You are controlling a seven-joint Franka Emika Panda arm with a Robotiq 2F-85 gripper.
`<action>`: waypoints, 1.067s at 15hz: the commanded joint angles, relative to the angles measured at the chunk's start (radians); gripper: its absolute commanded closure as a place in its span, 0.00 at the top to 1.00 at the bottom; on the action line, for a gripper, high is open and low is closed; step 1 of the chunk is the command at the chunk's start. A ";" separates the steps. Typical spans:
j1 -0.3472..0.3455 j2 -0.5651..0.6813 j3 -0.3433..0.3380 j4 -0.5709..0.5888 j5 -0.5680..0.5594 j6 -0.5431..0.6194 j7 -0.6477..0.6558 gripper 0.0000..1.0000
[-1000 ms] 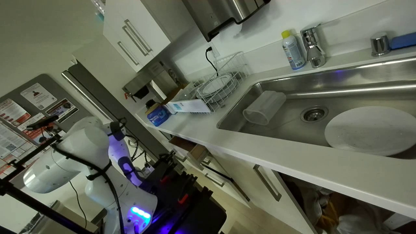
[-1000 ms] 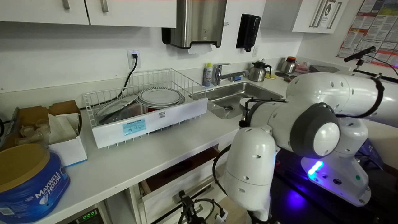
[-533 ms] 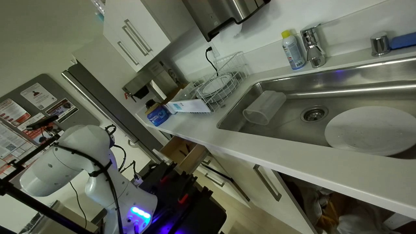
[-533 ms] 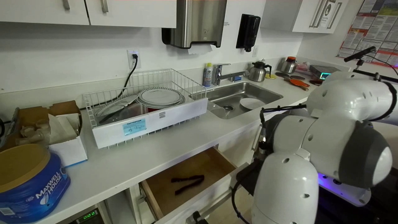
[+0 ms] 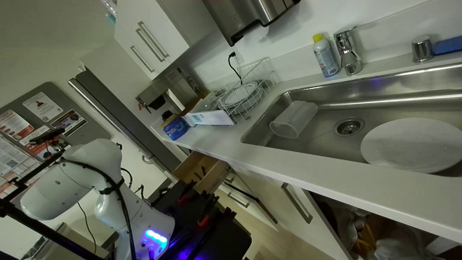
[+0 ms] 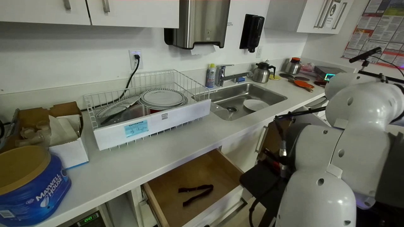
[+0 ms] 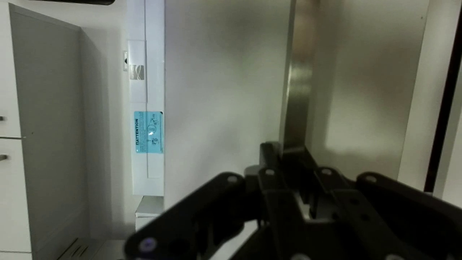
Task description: Open the first top drawer
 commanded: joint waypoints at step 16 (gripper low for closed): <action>-0.061 -0.516 0.121 -0.469 -0.007 0.274 0.076 1.00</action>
